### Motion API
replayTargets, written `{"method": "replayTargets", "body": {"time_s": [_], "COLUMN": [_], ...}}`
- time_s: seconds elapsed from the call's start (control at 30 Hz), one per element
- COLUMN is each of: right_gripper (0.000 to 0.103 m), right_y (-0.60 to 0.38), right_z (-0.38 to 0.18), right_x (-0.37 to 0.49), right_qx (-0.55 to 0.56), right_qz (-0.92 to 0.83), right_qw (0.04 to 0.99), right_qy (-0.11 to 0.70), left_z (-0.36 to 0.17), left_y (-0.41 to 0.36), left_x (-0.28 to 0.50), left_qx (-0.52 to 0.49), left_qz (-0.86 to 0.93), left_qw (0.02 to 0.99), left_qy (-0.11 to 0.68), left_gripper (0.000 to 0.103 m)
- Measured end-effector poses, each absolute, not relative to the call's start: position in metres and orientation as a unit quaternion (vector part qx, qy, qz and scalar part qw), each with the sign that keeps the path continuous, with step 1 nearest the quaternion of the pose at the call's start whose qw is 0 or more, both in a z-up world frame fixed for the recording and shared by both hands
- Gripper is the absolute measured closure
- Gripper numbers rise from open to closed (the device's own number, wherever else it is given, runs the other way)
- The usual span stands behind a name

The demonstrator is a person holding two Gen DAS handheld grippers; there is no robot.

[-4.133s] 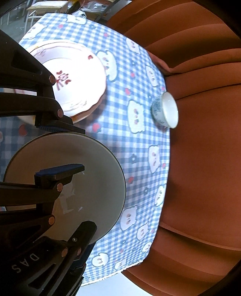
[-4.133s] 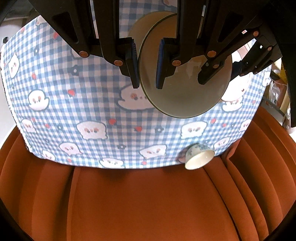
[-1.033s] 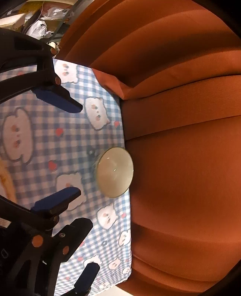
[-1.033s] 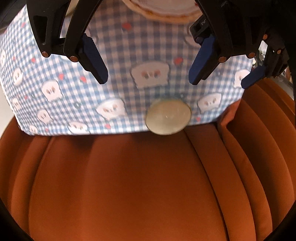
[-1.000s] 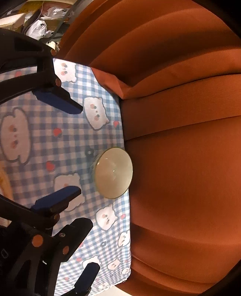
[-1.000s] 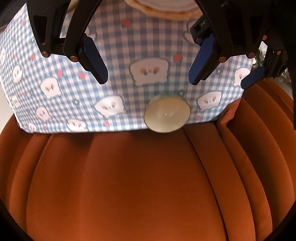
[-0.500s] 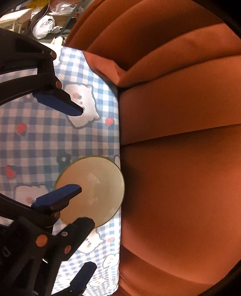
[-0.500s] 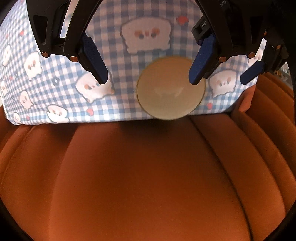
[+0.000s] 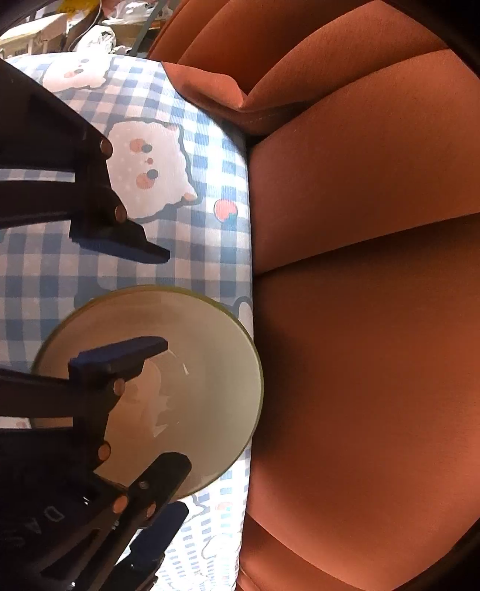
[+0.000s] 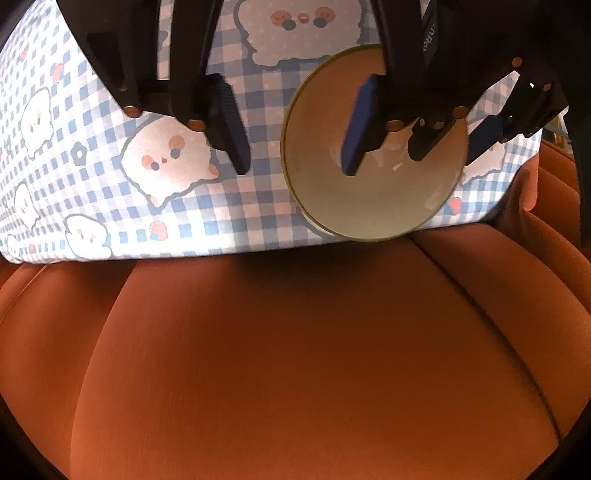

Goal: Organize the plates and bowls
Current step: 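Close both grippers on the rim of the blue-patterned bowl, then lift the blue-patterned bowl with both grippers and carry it over the plate stack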

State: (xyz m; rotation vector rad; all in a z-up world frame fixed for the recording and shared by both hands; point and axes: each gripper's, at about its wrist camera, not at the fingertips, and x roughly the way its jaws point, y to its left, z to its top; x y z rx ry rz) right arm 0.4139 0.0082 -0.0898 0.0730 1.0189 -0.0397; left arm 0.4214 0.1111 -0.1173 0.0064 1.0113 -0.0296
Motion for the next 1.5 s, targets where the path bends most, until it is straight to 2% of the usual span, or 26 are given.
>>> {"method": "replayTargets", "body": {"time_s": [0.07, 0.13, 0.2, 0.23, 0.93, 1.5], "right_gripper": [0.064, 0.081, 0.084, 0.086, 0.086, 0.086], "right_y": [0.006, 0.006, 0.006, 0.006, 0.011, 0.019], "right_z": [-0.094, -0.097, -0.099, -0.1, -0.084, -0.031], "right_x": [0.415, 0.418, 0.42, 0.42, 0.396, 0.333], "right_qx": [0.041, 0.045, 0.034, 0.032, 0.02, 0.016], "right_qz": [-0.015, -0.002, -0.006, -0.007, -0.009, -0.02], "right_qw": [0.87, 0.869, 0.871, 0.872, 0.866, 0.881], "right_qy": [0.492, 0.493, 0.49, 0.489, 0.5, 0.472], "left_z": [-0.12, -0.123, -0.125, -0.127, -0.106, -0.054], "left_y": [0.11, 0.109, 0.107, 0.104, 0.114, 0.119], "left_x": [0.423, 0.425, 0.427, 0.429, 0.391, 0.333], "left_qx": [0.001, -0.001, -0.005, -0.006, -0.001, -0.008], "left_qz": [-0.015, -0.021, -0.031, -0.033, -0.043, -0.065], "left_qw": [0.873, 0.87, 0.867, 0.866, 0.867, 0.881], "left_qy": [0.488, 0.493, 0.497, 0.498, 0.496, 0.469], "left_gripper": [0.071, 0.077, 0.084, 0.084, 0.084, 0.084]}}
